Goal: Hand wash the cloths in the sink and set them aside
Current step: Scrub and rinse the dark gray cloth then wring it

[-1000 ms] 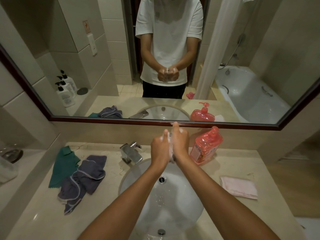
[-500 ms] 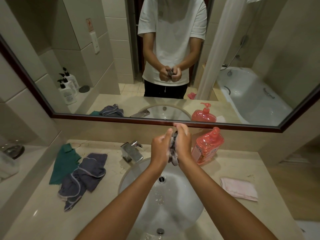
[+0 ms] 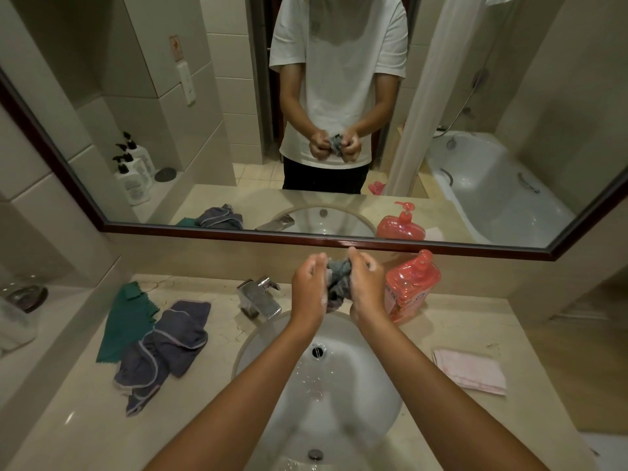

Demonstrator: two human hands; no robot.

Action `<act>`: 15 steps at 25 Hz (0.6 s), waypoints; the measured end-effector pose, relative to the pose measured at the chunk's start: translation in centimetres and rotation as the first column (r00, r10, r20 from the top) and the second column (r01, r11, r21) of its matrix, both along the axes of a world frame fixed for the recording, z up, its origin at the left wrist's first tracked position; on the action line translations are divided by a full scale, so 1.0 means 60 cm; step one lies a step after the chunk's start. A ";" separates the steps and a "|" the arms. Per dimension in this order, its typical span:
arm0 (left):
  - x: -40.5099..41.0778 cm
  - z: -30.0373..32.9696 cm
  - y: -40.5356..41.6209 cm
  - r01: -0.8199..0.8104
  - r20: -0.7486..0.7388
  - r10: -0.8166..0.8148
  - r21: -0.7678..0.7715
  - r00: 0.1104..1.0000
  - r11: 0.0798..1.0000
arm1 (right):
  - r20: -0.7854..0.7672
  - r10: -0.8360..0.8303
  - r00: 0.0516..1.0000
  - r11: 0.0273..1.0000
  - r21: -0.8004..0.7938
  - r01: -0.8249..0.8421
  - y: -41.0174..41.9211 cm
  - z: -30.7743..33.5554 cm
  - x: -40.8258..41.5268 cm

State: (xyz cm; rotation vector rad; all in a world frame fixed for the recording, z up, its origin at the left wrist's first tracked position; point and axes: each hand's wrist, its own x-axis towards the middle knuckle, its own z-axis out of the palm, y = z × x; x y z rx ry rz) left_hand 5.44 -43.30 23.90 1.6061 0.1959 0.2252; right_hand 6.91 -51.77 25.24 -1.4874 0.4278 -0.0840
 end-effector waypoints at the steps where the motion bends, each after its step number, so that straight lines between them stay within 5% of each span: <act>1: -0.005 0.002 -0.010 0.019 0.012 -0.019 0.015 1.000 1.000 | 0.025 -0.034 0.999 0.997 -0.065 0.036 0.002 0.003 0.003; 5: -0.013 0.009 -0.023 -0.049 0.075 0.041 0.103 0.996 0.993 | 0.047 -0.068 0.997 0.990 -0.118 0.073 0.017 0.002 0.002; 9: 0.023 0.019 0.005 -0.107 -0.023 0.108 0.040 0.994 0.993 | 0.096 0.028 0.995 0.992 -0.125 -0.015 0.049 -0.024 -0.029; 15: 0.009 0.017 -0.021 -0.069 0.005 0.069 0.124 0.998 0.990 | -0.007 -0.110 0.994 0.994 -0.018 0.109 0.025 -0.004 0.024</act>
